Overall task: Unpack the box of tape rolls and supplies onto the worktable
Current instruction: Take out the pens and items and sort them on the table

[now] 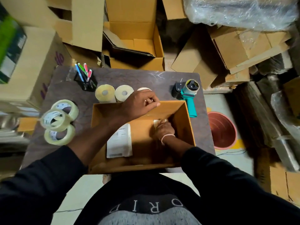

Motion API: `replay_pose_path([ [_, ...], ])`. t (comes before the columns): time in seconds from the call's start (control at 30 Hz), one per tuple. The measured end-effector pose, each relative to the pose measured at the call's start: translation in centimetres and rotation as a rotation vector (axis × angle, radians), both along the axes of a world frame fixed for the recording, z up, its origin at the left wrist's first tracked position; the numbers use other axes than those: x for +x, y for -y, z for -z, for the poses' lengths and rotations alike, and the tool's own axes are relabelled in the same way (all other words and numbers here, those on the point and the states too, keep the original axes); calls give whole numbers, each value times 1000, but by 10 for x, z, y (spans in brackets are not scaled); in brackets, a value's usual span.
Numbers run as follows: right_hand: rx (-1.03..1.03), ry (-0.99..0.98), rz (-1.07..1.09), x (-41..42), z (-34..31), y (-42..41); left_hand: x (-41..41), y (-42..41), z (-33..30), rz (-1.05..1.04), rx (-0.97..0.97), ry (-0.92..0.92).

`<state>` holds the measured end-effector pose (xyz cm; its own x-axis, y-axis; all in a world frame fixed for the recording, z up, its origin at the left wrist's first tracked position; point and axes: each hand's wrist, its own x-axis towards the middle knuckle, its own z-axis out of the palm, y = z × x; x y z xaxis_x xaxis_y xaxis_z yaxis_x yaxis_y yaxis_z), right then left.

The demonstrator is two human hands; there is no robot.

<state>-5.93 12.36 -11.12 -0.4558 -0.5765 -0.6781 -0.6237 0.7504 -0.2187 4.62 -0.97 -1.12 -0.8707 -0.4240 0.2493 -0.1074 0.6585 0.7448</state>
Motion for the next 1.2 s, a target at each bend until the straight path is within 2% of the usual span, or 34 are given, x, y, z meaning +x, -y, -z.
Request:
replay_pose_path([
  [0.17,3,25,252,7,14,14,18,-3,4,-15,217,77],
  [0.27,-132,121,375,15,5,13,24,1,5,-27,302,100],
  [0.33,-218,346,433,19,-11,-1,28,6,6,-3,365,113],
  [0.43,-265,866,697,5,-29,-24,36,16,8,79,360,154],
  [0.47,-163,967,693,0,-31,-23,38,20,8,106,333,175],
  [0.53,99,1145,468,-3,-40,-8,43,27,9,160,302,232],
  [0.63,94,1399,434,-5,-51,6,47,37,9,254,350,334],
  [0.73,29,1617,413,-12,-58,2,50,44,6,355,465,519],
  [0.8,-27,1626,361,-14,-63,6,53,45,5,423,397,597],
  [0.93,-76,1511,278,-15,-82,13,58,44,5,449,271,593],
  [1.1,-4,1435,211,-36,-105,23,73,64,-10,419,271,592],
  [1.2,-120,1327,165,-47,-125,26,93,81,-19,370,302,535],
])
